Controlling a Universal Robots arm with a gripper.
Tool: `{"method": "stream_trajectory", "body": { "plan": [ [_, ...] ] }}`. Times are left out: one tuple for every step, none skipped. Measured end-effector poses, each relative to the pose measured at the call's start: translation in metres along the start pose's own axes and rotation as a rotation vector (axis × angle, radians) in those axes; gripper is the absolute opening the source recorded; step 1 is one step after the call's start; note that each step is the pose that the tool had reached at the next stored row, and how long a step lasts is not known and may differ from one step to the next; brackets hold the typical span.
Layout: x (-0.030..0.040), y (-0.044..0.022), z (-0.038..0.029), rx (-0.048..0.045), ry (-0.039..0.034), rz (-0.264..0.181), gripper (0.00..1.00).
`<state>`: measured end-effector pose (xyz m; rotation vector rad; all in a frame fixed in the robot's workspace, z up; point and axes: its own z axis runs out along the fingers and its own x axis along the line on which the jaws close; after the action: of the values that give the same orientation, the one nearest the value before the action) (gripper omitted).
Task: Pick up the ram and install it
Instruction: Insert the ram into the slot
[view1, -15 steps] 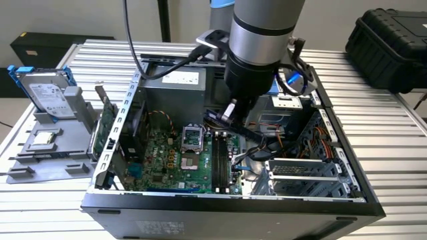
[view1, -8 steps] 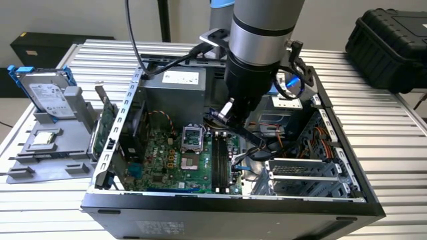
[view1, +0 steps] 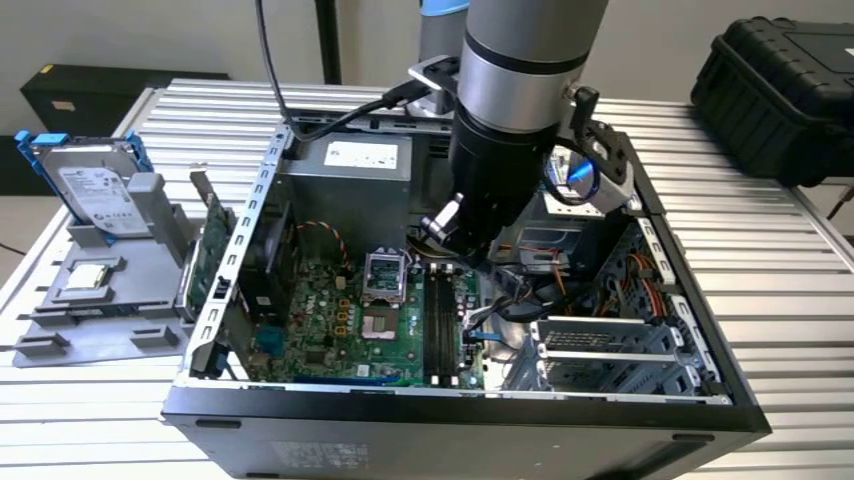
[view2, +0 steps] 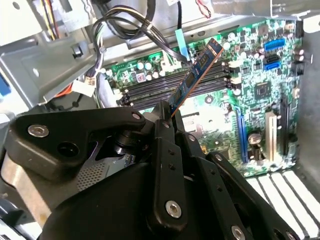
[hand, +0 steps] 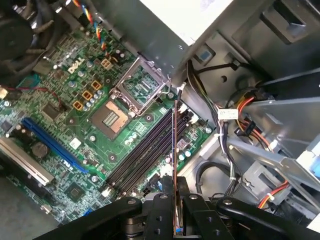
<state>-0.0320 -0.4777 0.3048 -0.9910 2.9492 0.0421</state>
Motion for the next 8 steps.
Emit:
{"method": "stream_trajectory", "body": {
  "plan": [
    [0.0000, 0.0000, 0.0001, 0.0007, -0.0002, 0.018, 0.00],
    [0.0000, 0.0000, 0.0003, 0.0013, -0.0005, 0.035, 0.00],
    [0.0000, 0.0000, 0.0004, 0.0020, -0.0008, 0.052, 0.00],
    [0.0000, 0.0000, 0.0007, 0.0025, -0.0011, 0.070, 0.00],
    [0.0000, 0.0000, 0.0008, 0.0032, -0.0014, 0.087, 0.00],
    [0.0000, 0.0000, 0.0010, 0.0039, -0.0017, 0.105, 0.00],
    [0.0000, 0.0000, 0.0012, 0.0045, -0.0020, 0.122, 0.00],
    [0.0000, 0.0000, 0.0014, 0.0052, -0.0022, 0.139, 0.00]
  ]
}}
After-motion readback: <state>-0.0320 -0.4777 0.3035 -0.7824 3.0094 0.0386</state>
